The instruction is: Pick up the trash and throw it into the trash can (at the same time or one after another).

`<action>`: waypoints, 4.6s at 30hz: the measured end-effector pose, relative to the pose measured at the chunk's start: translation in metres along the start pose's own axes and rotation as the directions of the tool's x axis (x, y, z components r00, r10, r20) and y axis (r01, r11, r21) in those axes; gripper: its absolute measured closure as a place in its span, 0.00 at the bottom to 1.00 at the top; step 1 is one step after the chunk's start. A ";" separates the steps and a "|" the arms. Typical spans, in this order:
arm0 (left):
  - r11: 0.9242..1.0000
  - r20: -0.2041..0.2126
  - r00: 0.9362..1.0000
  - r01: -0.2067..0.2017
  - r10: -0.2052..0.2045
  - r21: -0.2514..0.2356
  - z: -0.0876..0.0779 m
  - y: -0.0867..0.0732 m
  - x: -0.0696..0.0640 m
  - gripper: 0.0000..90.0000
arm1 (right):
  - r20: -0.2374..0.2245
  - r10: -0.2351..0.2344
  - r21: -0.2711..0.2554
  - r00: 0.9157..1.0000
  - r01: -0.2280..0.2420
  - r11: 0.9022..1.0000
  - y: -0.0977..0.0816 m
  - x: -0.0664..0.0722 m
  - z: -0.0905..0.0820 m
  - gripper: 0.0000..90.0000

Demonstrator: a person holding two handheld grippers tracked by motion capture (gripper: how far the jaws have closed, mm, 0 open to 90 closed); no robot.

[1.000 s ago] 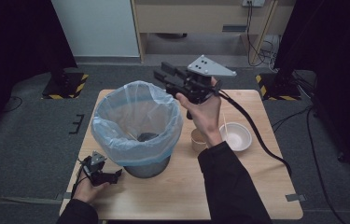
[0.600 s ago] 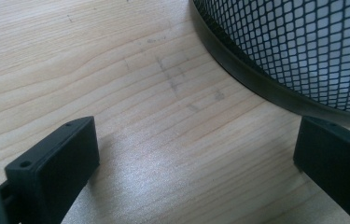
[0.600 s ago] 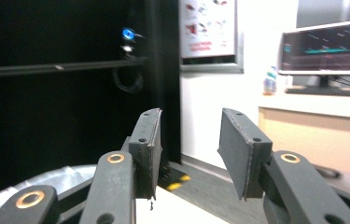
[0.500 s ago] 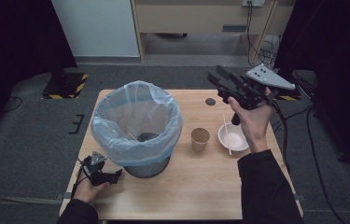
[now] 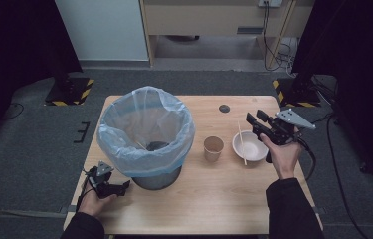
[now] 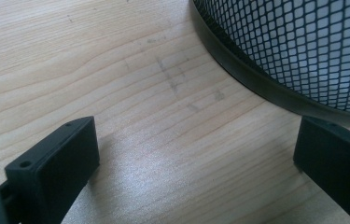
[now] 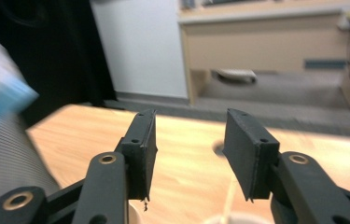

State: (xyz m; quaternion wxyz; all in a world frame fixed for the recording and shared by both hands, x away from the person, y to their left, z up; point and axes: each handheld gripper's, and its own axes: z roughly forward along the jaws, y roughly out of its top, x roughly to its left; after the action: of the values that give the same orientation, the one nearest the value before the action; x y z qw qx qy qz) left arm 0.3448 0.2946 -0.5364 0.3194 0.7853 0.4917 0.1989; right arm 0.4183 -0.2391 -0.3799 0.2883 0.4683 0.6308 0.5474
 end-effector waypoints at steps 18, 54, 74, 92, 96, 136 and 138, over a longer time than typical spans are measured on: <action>1.000 0.000 1.000 -0.001 0.001 0.001 0.000 0.000 0.000 0.00 | 0.102 0.039 0.269 0.994 -0.066 0.961 -0.086 -0.028 0.039 0.64; 1.000 0.001 1.000 -0.001 0.001 0.001 0.000 0.000 -0.001 0.00 | 0.134 0.082 0.423 0.988 -0.132 0.897 -0.108 -0.032 0.055 0.95; 1.000 0.000 1.000 -0.002 0.002 0.002 0.000 0.000 -0.001 0.00 | 0.103 0.133 0.272 0.986 -0.156 0.949 -0.080 -0.034 0.036 0.95; 1.000 0.001 1.000 -0.002 0.002 0.001 0.001 0.001 -0.002 0.00 | 0.043 0.168 0.088 0.985 -0.171 0.981 -0.044 -0.030 0.014 0.95; 1.000 0.001 1.000 -0.002 0.002 0.001 0.001 0.001 -0.002 0.00 | 0.023 0.174 0.044 0.984 -0.175 0.984 -0.035 -0.028 0.008 0.95; 1.000 0.001 1.000 -0.003 0.003 0.002 0.000 0.001 -0.002 0.00 | -0.171 0.092 -0.259 0.981 -0.135 0.957 0.042 0.011 -0.035 0.95; 1.000 0.001 1.000 -0.003 0.003 0.002 0.000 0.001 -0.002 0.00 | -0.175 0.087 -0.271 0.981 -0.133 0.953 0.045 0.013 -0.037 0.95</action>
State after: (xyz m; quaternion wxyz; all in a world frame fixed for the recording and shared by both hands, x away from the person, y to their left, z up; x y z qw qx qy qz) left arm 0.3448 0.2928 -0.5362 0.3186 0.7863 0.4907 0.1987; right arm 0.3931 -0.2445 -0.3263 0.2692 0.4113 0.5406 0.6828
